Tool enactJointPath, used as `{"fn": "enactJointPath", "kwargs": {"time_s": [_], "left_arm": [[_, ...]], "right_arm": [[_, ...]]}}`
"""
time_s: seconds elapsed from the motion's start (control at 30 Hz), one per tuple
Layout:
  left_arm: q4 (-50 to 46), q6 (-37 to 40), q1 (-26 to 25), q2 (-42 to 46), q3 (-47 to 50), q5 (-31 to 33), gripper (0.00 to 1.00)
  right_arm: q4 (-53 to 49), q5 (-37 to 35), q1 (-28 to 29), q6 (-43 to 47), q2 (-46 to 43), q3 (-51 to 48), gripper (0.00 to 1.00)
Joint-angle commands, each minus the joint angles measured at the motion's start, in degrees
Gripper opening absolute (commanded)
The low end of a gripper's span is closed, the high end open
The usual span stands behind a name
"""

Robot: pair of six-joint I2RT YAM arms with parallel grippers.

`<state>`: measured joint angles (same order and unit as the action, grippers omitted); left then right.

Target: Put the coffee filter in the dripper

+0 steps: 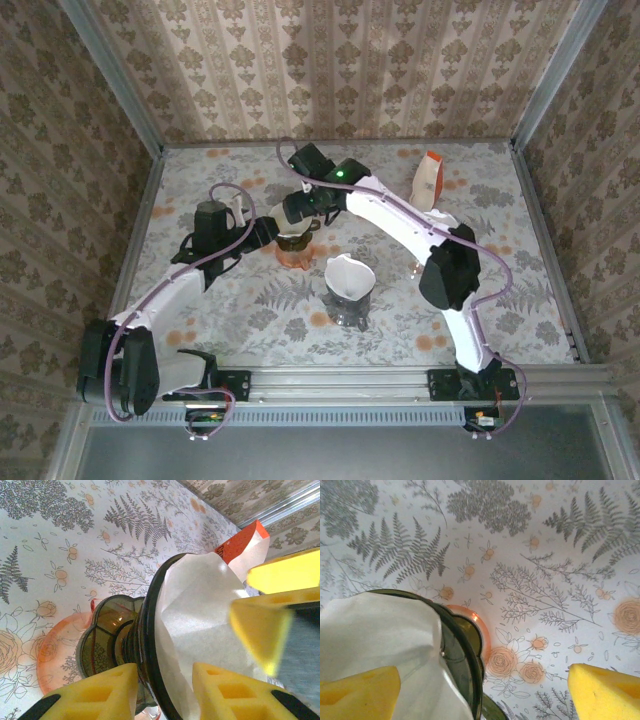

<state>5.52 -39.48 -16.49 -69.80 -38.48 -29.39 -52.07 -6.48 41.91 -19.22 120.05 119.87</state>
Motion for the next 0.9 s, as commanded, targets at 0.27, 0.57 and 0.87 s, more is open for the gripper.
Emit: {"fn": "enactJointPath", "kwargs": {"time_s": [0.27, 0.57, 0.87], "left_arm": [[1.79, -1.29, -0.3, -0.42, 0.91, -0.7, 0.43], [1.78, -1.55, -0.21, 0.62, 0.35, -0.12, 0.52], [1.08, -2.09, -0.19, 3.03, -1.41, -0.5, 0.6]], "right_arm": [[12.33, -4.76, 0.15, -0.04, -21.18, -17.82, 0.89], [13.49, -7.31, -0.44, -0.02, -29.43, -25.3, 0.91], [14.63, -8.09, -0.93, -0.91, -32.29, -28.79, 0.91]]}}
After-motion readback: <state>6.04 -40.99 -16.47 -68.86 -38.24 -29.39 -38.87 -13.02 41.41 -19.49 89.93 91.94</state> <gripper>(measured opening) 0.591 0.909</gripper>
